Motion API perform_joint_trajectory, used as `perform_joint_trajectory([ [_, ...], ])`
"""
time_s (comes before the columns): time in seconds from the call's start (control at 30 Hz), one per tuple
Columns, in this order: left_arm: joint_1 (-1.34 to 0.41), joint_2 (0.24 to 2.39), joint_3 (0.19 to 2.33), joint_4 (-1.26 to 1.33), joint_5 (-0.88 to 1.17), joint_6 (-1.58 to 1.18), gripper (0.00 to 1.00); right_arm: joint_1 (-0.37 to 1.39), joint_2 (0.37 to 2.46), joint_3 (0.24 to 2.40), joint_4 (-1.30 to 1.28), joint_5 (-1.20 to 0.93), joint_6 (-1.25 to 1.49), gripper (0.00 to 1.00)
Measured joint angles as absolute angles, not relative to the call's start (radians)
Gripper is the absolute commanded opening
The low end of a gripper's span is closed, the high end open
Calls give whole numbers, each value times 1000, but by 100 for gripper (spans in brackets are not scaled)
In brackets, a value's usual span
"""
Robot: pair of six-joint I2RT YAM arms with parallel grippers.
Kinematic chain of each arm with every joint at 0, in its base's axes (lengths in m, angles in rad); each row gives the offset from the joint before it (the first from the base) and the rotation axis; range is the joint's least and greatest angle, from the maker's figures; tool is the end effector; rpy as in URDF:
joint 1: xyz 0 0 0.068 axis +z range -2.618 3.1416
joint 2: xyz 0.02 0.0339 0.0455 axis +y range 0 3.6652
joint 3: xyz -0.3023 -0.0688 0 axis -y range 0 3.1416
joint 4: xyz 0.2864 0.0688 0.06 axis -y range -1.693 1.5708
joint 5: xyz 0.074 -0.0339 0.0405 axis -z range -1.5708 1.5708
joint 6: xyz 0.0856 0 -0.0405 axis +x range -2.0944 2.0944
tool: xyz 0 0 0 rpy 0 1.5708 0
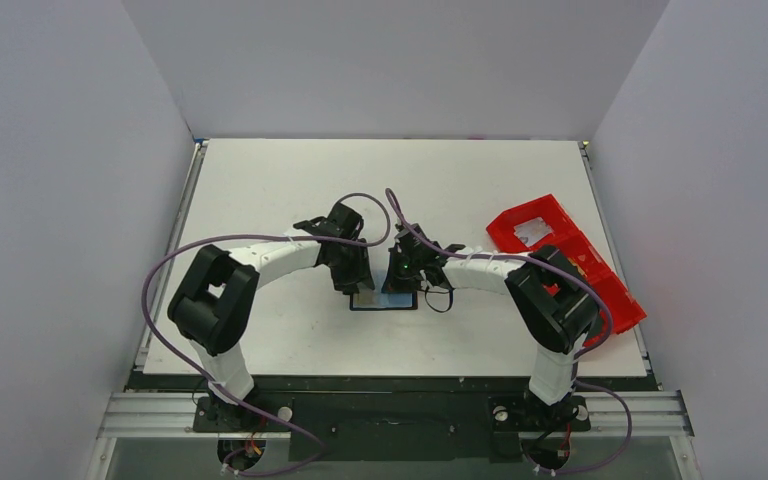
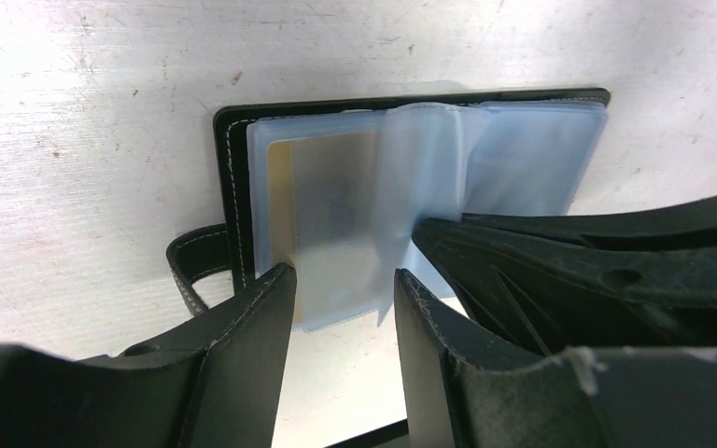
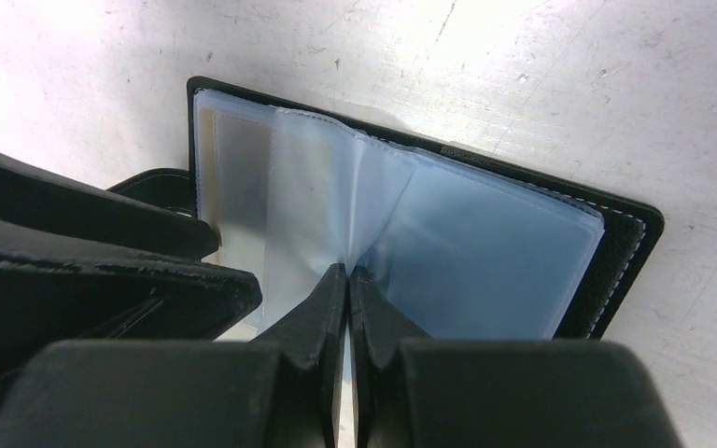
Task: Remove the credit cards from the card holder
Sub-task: Remove the credit card from the card holder.
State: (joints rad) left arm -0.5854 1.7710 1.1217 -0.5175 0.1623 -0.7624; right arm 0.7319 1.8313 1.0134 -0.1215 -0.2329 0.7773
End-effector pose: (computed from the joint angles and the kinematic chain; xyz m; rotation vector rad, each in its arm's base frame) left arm 0.3314 -0.2363 0.1387 -0.2064 2.8682 -0.5502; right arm 0.3069 0.3023 0.1107 -0.0421 2.7156 0.8385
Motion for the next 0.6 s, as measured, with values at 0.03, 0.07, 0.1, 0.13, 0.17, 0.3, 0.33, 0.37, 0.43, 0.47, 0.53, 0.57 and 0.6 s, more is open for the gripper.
perform_joint_trajectory([
  [0.03, -584, 1776, 1119, -517, 162, -762, 41, 731, 1831, 1012, -120, -233, 778, 0],
  [0.07, -583, 1779, 1118, -516, 162, -762, 41, 731, 1831, 1011, -118, -233, 778, 0],
  [0.1, -583, 1783, 1117, -514, 162, -762, 41, 731, 1830, 1010, -117, -233, 778, 0],
  [0.13, -582, 1785, 1117, -512, 162, -762, 41, 731, 1830, 1009, -115, -234, 779, 0],
  [0.17, -581, 1785, 1117, -512, 162, -761, 41, 731, 1830, 1009, -115, -234, 779, 0],
  [0.3, -581, 1785, 1117, -510, 162, -756, 41, 731, 1829, 1007, -113, -234, 779, 0],
  [0.33, -581, 1786, 1117, -509, 163, -756, 41, 731, 1829, 1007, -113, -234, 779, 0],
  [0.37, -582, 1788, 1117, -507, 164, -755, 41, 731, 1829, 1007, -113, -234, 779, 0],
  [0.43, -582, 1790, 1117, -500, 170, -756, 41, 729, 1829, 1007, -112, -236, 779, 0],
  [0.47, -582, 1793, 1117, -492, 178, -756, 41, 728, 1829, 1006, -111, -238, 779, 0],
  [0.53, -582, 1797, 1117, -480, 190, -756, 40, 727, 1829, 1005, -110, -242, 779, 0],
  [0.57, -582, 1799, 1117, -472, 197, -757, 40, 727, 1829, 1005, -110, -242, 779, 0],
  [0.6, -582, 1802, 1117, -465, 205, -758, 40, 727, 1829, 1005, -109, -242, 779, 0],
])
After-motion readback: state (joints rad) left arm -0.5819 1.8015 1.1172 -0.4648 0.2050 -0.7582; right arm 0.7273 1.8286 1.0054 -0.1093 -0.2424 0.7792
